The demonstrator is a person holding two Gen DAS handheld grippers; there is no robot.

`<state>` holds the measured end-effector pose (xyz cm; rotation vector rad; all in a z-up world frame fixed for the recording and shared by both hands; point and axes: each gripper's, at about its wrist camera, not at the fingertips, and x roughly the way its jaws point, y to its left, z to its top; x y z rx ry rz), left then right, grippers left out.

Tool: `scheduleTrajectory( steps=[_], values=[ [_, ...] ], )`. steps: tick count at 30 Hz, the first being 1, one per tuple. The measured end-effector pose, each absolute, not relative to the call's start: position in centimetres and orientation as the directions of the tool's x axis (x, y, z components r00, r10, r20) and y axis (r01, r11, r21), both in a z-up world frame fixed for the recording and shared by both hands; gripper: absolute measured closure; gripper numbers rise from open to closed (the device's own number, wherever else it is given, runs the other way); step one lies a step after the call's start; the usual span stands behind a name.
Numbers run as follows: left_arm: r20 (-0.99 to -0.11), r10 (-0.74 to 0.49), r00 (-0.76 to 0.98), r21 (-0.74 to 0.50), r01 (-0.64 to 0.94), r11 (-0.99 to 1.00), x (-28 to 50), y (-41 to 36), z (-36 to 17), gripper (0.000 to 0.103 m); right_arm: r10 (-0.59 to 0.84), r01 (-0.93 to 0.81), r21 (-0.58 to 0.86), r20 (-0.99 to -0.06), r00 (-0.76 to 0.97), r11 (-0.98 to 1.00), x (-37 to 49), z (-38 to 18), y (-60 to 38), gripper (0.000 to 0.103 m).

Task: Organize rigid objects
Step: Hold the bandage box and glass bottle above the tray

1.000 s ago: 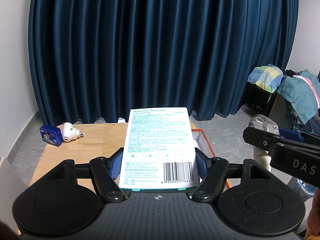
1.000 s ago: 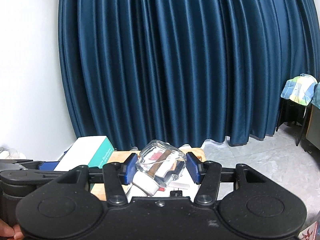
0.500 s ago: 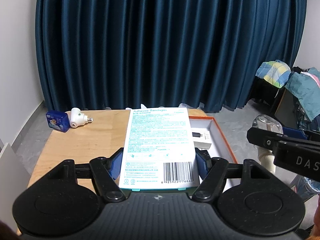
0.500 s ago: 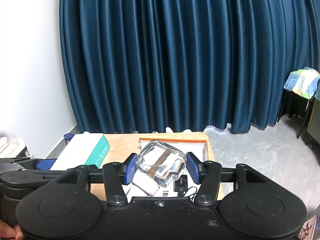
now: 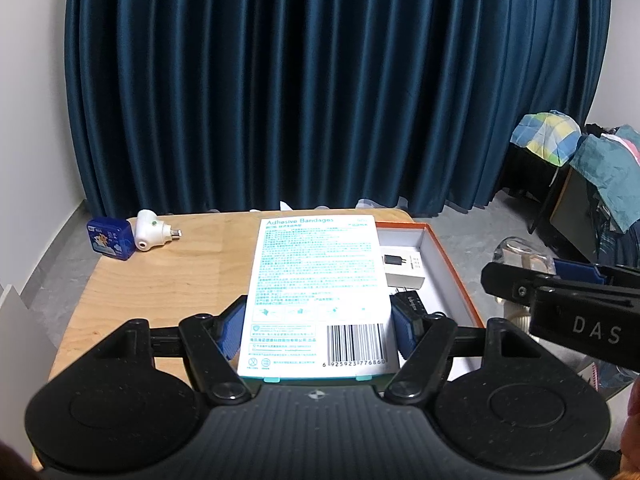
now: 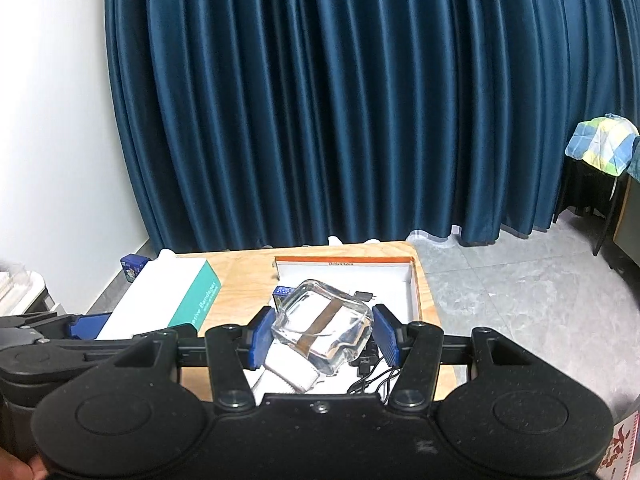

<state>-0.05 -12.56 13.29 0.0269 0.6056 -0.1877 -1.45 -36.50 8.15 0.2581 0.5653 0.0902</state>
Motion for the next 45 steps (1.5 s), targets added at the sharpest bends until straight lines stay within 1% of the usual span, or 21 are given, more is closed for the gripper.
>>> scheduleTrajectory(
  steps=[8, 45],
  values=[
    [-0.576, -0.17, 0.799, -0.02, 0.194, 0.981, 0.0, -12.9, 12.9, 0.032, 0.157, -0.007, 0.275, -0.526, 0.836, 0.961, -1.5, 7.3, -36.3, 0.039],
    [-0.587, -0.189, 0.787, -0.032, 0.211, 0.977, 0.2, -12.8, 12.2, 0.032, 0.159, -0.003, 0.283, -0.531, 0.832, 0.959, -1.8, 7.2, -35.9, 0.038]
  ],
)
